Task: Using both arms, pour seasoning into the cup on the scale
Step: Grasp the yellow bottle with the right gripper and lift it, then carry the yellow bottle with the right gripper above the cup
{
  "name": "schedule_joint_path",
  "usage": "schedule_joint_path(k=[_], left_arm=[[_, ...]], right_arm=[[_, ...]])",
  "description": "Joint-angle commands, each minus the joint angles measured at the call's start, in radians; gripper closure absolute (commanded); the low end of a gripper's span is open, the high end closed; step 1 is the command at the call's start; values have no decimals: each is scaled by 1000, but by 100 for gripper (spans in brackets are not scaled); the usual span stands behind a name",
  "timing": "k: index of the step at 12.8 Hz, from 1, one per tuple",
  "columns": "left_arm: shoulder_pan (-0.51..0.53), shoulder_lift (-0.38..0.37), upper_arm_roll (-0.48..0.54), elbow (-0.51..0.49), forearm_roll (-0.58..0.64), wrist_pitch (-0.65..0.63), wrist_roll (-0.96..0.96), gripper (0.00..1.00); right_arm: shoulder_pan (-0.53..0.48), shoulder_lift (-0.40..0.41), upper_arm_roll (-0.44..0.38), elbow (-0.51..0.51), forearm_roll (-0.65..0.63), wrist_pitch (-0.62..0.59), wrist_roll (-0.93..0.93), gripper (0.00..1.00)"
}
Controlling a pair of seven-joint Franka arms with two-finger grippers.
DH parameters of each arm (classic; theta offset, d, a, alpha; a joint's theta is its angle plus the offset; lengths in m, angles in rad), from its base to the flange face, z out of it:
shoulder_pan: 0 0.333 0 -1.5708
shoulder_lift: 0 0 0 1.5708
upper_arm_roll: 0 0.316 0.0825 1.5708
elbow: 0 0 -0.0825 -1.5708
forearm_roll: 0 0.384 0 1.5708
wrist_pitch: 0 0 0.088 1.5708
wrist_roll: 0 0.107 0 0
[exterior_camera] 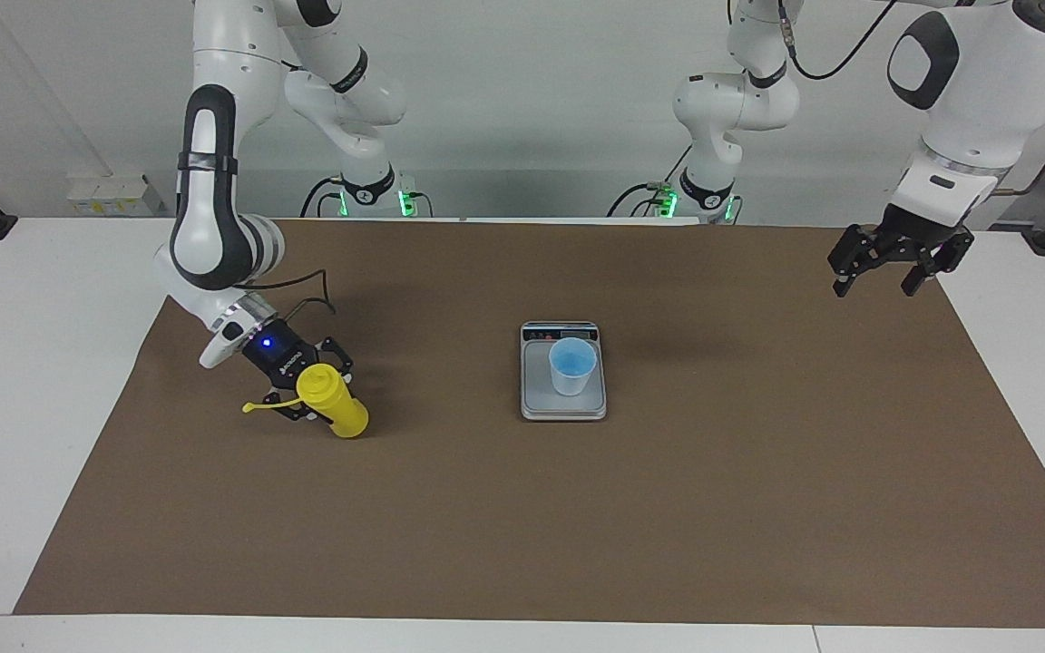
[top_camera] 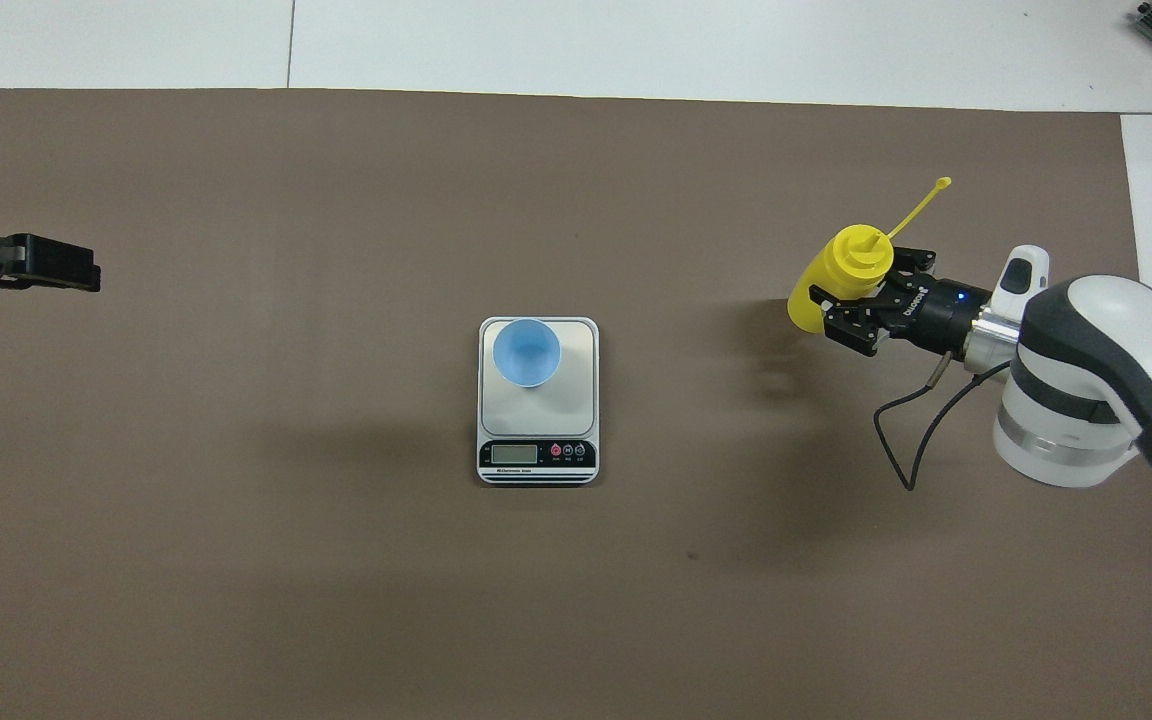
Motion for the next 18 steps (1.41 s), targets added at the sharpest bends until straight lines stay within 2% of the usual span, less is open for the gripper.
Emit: schedule_joint_path(k=[1,6,10,14,16,18], left_arm=[[78,-6,-71,8,3,-23,-10,0],[92,-11,-92,-5,3,-25,-10,0],[87,-15,-92,-9,3,-28,-4,0],[87,-15,-92,-9,4,-29,-4,0],[87,-15,-92,-9,4,-25,-2,0],[89,-15,-92,-9,3,-22,-4,0]], right_arm=[[11,-26,1,59,-200,6,182,74],[92,-33,1,135,-537,36,455,73],[195,-25,3,202,-931,53,792,72],[284,-16,3,208,-1327,96,1095,72],[324,-16,3,207,-1499,87,1152,72],[358,-16,3,204,-1603,75,1172,72]])
